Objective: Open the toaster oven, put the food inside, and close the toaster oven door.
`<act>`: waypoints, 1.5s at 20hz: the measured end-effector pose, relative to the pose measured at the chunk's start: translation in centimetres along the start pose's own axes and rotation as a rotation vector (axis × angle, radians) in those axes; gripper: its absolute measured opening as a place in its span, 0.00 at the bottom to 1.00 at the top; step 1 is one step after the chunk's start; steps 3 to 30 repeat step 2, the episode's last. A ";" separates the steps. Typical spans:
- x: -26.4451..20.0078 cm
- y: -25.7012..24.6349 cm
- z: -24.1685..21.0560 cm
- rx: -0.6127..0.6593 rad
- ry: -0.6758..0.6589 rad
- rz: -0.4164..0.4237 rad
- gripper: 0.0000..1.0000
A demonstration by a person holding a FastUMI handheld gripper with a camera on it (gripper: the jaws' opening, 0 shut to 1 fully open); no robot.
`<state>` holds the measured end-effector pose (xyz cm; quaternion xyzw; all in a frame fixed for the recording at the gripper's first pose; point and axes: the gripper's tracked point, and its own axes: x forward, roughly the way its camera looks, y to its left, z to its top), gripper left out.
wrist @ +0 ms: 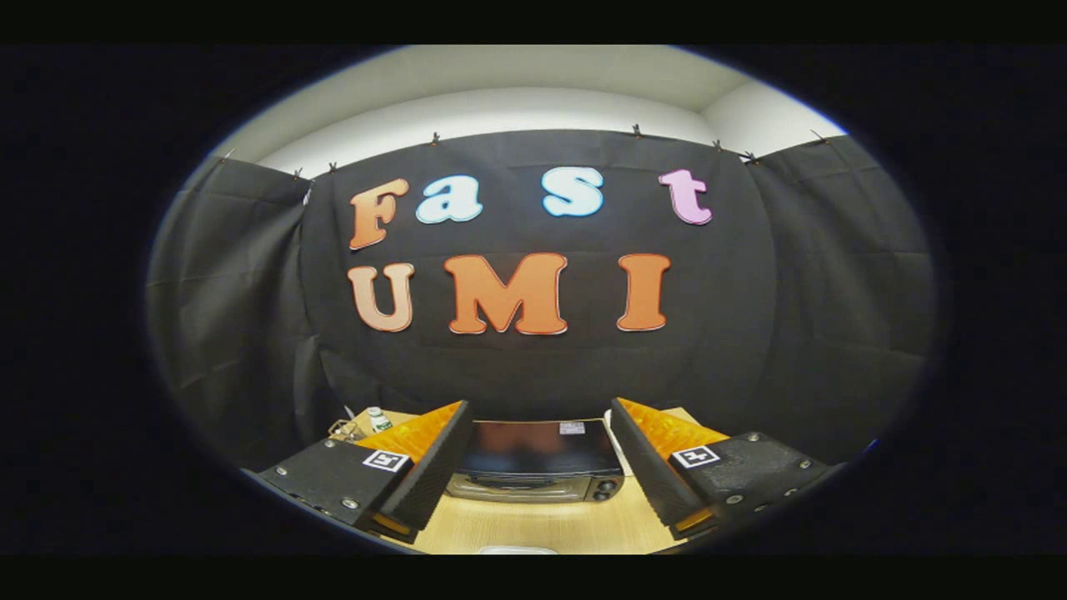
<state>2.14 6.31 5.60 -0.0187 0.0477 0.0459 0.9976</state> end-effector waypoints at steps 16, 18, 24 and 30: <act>-0.2 -0.3 0.0 -0.001 -0.002 -0.006 0.99; -0.2 -0.3 0.0 -0.001 -0.002 -0.006 0.99; -0.2 -0.3 0.0 -0.001 -0.002 -0.006 0.99; -0.2 -0.3 0.0 -0.001 -0.002 -0.006 0.99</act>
